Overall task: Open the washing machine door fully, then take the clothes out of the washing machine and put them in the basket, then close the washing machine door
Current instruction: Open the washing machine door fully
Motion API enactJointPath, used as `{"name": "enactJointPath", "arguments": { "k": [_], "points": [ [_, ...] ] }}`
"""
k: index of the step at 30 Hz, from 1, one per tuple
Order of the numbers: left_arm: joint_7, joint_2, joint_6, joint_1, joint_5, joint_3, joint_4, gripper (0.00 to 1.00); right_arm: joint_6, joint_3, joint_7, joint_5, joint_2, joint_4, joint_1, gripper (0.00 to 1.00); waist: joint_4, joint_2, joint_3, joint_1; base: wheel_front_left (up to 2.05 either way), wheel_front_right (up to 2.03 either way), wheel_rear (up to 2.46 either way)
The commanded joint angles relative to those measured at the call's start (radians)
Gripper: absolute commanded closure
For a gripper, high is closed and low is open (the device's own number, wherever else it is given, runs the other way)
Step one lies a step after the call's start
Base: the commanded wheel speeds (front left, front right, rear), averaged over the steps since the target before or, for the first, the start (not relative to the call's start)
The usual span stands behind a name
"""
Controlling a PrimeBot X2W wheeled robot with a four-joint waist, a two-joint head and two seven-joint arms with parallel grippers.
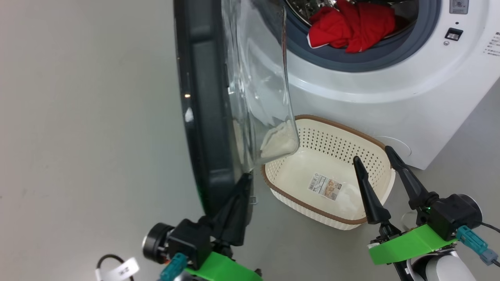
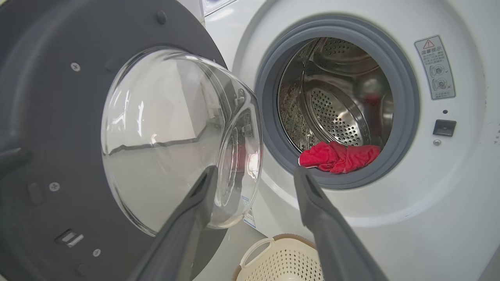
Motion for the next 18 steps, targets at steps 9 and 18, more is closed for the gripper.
{"name": "enactJointPath", "arguments": {
  "k": [9,18],
  "points": [
    [0.003,0.077,0.066,0.030,-0.019,0.122,-0.039,1.00,0.006,0.024,0.014,-0.004,0.005,-0.040,-0.008,0.00,0.027,0.0000,0.008,0.0000,0.00,0.00,0.00],
    [-0.010,0.121,0.114,0.056,-0.022,0.192,-0.048,1.00,0.006,0.023,0.024,-0.010,0.005,-0.046,-0.008,0.00,0.045,0.0000,0.015,0.0000,0.00,0.00,0.00]
  ]
}}
